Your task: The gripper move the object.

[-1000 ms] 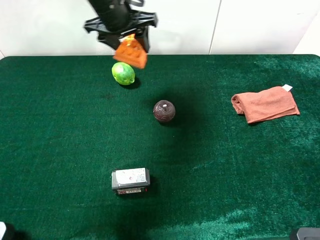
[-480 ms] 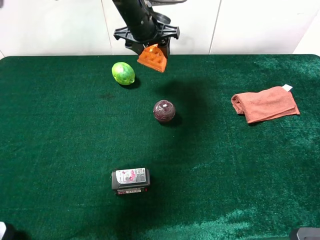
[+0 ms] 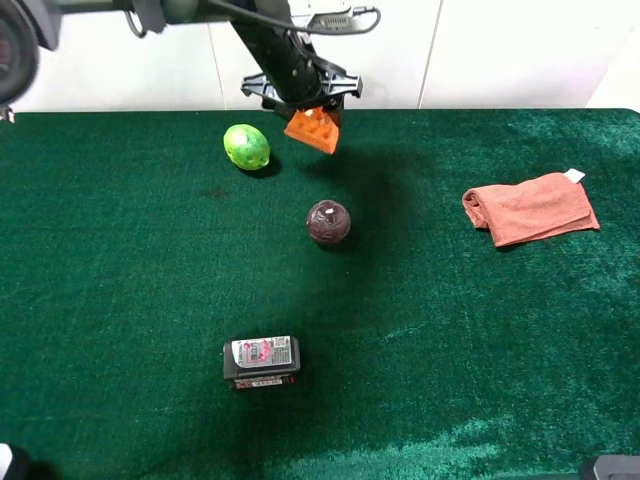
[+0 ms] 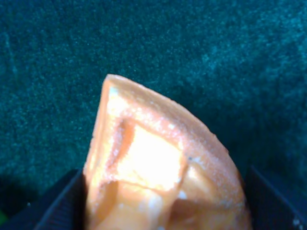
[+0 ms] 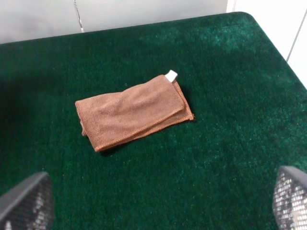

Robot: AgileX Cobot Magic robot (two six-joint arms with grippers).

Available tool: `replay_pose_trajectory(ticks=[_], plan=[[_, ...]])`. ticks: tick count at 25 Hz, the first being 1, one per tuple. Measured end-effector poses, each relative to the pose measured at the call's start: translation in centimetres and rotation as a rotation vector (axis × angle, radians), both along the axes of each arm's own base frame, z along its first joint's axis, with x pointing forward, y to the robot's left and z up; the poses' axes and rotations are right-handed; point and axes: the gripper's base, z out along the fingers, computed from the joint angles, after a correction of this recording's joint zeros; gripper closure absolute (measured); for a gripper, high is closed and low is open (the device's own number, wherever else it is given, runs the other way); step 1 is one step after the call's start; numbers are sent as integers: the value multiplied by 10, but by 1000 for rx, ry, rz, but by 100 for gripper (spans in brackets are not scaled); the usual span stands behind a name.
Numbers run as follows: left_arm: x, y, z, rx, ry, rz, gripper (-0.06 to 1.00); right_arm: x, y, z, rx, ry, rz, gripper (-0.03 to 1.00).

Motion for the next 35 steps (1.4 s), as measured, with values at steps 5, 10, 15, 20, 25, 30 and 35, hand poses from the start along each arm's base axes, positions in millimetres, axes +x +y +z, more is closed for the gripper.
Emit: replay_pose_trajectory(ticks=[5, 10, 15, 20, 25, 30, 35], plan=[[-2, -5, -19, 16, 25, -10, 27, 0, 0, 0, 0, 0, 0, 27], [-7, -15, -35, 26, 39, -30, 27, 0, 0, 0, 0, 0, 0, 27], [-6, -16, -39, 23, 32, -30, 27, 0, 0, 0, 0, 0, 0, 27], [-5, -17, -38, 14, 18, -30, 27, 0, 0, 0, 0, 0, 0, 27], [-5, -17, -38, 22, 13, -34, 27, 0, 0, 0, 0, 0, 0, 27], [-3, -14, -38, 68, -16, -57, 27, 0, 0, 0, 0, 0, 0, 27], [-3, -14, -38, 73, -19, -60, 20, 0, 0, 0, 0, 0, 0, 27]])
